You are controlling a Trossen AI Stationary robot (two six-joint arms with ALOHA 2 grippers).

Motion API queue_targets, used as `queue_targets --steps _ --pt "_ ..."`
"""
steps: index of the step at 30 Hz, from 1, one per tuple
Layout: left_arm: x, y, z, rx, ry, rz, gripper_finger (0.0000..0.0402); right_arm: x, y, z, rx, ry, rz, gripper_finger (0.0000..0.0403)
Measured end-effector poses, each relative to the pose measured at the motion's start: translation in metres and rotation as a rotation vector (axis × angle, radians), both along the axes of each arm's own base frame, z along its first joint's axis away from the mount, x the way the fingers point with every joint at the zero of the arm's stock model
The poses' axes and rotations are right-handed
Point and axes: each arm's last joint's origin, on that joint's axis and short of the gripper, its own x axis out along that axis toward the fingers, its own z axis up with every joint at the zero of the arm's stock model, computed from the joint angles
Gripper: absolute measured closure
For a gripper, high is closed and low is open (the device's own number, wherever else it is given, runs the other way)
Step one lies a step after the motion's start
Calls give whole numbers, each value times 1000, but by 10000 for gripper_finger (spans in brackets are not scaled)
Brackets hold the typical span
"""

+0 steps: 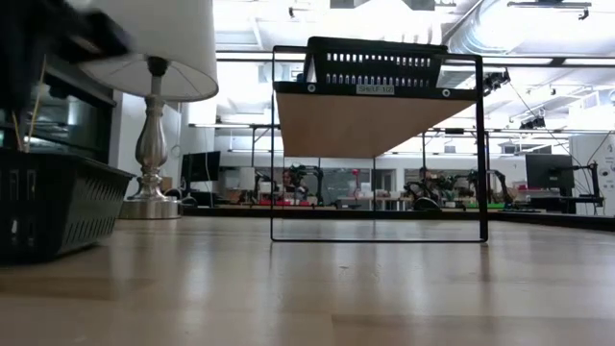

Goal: Stack baskets on shelf by color
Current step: Stack the black bin on top of the black bin on the shelf

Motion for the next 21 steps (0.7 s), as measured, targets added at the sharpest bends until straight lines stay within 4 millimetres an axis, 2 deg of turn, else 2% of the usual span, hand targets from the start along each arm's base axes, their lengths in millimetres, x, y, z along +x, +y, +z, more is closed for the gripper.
queue_targets --steps 4,8,11,15,21 --pt "-30 -26 18 -3 -121 226 401 0 0 0 -3 3 0 402" --pt "-60 -50 21 -41 -167 457 399 0 0 0 -4 4 -1 402" --pt "-75 -65 19 -81 -149 585 382 0 0 0 -5 2 -3 402" --pt "-87 -73 15 -80 -143 750 335 0 0 0 -9 0 -7 402" --pt "-97 -66 -4 -42 -146 945 256 0 -1 -1 -12 2 -8 402"
